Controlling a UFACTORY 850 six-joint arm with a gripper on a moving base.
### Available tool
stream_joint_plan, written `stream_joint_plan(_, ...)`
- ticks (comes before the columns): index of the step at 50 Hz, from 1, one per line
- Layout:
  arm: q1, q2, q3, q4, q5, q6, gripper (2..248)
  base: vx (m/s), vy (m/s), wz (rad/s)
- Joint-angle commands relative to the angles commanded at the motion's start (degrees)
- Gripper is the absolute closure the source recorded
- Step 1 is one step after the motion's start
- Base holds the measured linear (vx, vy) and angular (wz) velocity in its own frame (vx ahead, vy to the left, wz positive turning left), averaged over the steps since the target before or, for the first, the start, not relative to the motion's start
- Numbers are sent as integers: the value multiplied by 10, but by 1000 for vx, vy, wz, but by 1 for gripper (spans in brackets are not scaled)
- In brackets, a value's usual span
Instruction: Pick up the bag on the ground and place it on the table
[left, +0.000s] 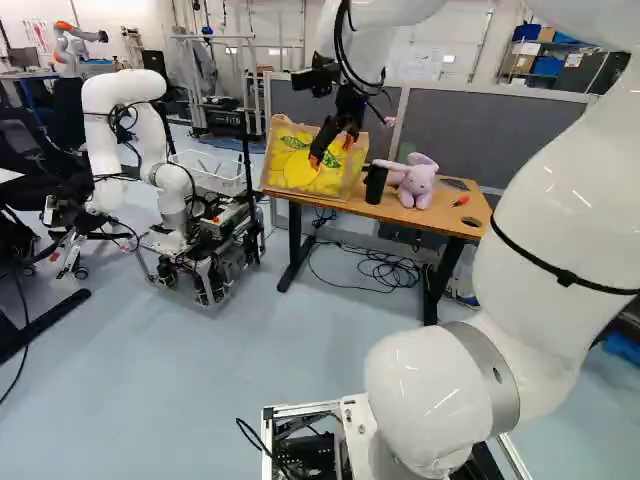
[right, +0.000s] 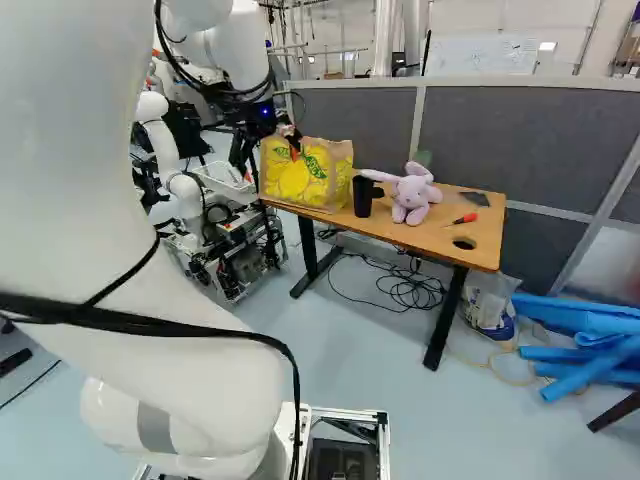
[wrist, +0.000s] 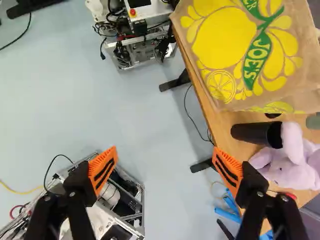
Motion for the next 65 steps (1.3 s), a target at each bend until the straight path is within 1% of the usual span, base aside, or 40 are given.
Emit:
stream_joint_plan(16,-4,14,58,-7,89,41,3,0,0,0)
stream_joint_plan(30,-7,29,117,-15,180,82,3,0,0,0)
stream_joint_plan(43,-11,44,179,-23,275,126,3,0,0,0)
stream_joint_plan(65,-18,72,294,-37,452,207,3,0,0,0)
